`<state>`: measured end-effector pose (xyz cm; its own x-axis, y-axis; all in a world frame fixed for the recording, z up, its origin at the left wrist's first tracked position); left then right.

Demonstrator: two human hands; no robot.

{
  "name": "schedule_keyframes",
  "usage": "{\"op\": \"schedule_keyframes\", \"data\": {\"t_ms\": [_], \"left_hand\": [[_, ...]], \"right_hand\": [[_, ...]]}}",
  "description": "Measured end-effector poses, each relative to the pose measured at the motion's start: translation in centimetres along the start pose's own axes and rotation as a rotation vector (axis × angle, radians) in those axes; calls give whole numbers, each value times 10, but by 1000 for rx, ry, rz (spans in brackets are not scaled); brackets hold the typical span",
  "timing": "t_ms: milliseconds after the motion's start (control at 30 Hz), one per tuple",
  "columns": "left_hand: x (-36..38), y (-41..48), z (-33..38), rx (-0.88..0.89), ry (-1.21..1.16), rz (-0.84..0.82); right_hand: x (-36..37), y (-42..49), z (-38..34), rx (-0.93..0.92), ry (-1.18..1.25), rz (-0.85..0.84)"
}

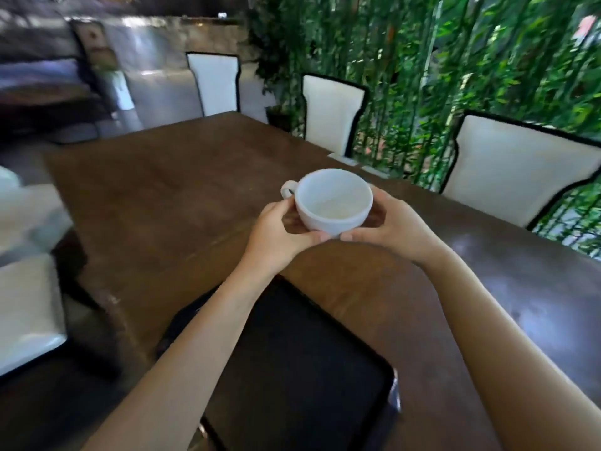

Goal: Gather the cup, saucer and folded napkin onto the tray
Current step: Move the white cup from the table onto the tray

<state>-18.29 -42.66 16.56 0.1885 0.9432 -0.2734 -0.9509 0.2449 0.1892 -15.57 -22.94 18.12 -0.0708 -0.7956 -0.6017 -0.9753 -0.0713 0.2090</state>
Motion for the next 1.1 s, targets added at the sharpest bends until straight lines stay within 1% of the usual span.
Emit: {"op": "schedule_keyframes", "data": {"t_ms": [167,267,500,733,1100], "left_hand": [[-52,-17,-51,-98,48,91],[-73,-28,-80,-187,108,144],[-89,-49,-141,-330,159,139],[-66,-62,-182,-407,124,99],[-12,-52,-227,-445,84,27]], "right_hand": [[76,22,-3,-9,90,-130],[117,26,2,-2,148,-195],[186,23,27,76,255,-326],[217,9,68,150,335,-400],[221,-7,129,268,380,-370]]}}
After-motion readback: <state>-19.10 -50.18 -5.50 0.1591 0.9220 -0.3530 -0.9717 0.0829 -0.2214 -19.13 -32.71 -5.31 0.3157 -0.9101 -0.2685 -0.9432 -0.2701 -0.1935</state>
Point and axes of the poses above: each hand's wrist, its own y-axis towards the middle knuckle, its own x-axis out of the palm, z = x × y, the point moved 1 cm from there along y, towards the middle knuckle, and after that the axes turned 2 degrees about -y, right-handed, at the moved point
